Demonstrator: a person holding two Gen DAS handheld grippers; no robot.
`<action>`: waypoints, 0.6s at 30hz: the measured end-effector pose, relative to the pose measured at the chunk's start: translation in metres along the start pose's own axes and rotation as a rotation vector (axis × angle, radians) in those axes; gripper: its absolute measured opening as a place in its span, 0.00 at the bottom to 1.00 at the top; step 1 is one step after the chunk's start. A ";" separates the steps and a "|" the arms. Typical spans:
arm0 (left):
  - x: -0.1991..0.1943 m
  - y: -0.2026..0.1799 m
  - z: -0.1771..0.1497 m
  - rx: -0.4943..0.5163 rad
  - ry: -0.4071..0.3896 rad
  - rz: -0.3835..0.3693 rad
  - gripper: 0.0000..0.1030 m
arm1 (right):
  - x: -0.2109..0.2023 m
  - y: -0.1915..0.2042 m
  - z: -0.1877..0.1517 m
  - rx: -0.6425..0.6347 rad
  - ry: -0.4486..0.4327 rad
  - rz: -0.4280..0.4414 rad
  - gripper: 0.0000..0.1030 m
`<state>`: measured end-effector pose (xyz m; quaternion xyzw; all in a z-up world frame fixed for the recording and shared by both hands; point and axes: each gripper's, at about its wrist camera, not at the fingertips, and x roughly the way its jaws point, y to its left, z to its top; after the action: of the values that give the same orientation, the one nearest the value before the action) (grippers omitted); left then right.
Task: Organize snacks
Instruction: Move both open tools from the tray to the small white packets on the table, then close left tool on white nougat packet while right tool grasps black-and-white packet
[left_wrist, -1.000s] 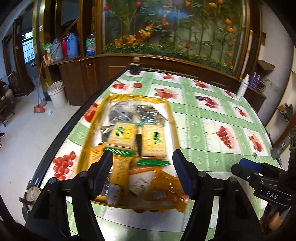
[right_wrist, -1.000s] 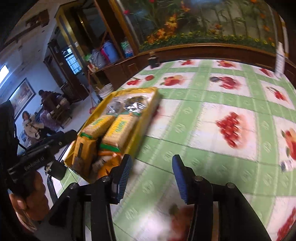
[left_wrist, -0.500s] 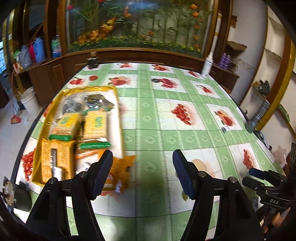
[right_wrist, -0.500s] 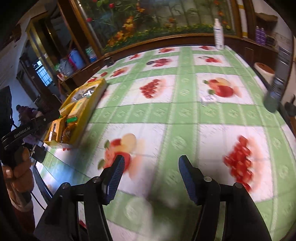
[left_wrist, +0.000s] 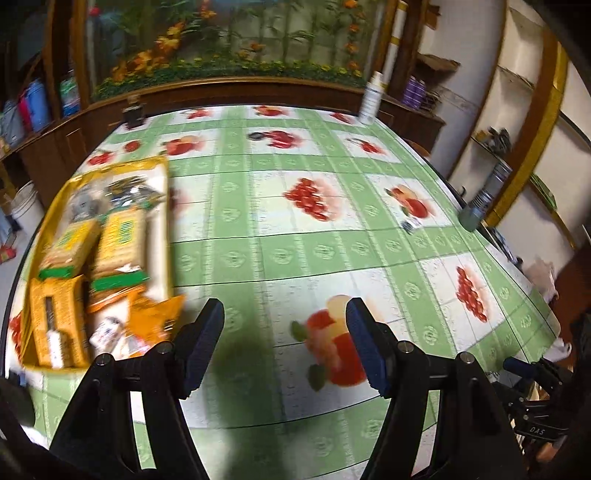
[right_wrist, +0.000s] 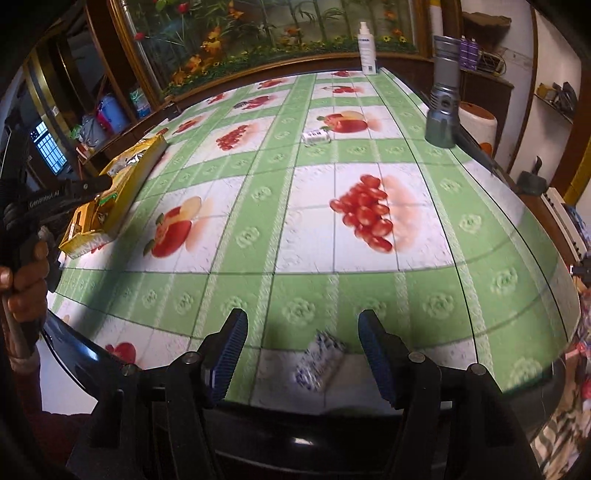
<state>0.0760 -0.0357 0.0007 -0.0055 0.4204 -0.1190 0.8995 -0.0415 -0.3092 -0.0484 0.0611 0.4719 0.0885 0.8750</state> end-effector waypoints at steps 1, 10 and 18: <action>0.004 -0.008 0.003 0.028 0.008 -0.019 0.66 | 0.000 -0.003 -0.004 0.001 0.004 -0.003 0.63; 0.057 -0.084 0.032 0.234 0.082 -0.118 0.65 | 0.002 -0.003 -0.017 -0.027 0.015 -0.010 0.62; 0.105 -0.122 0.065 0.335 0.130 -0.201 0.65 | 0.006 0.002 -0.019 -0.079 0.026 -0.057 0.18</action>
<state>0.1650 -0.1828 -0.0234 0.1098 0.4492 -0.2765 0.8425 -0.0544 -0.3059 -0.0640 0.0119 0.4808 0.0829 0.8728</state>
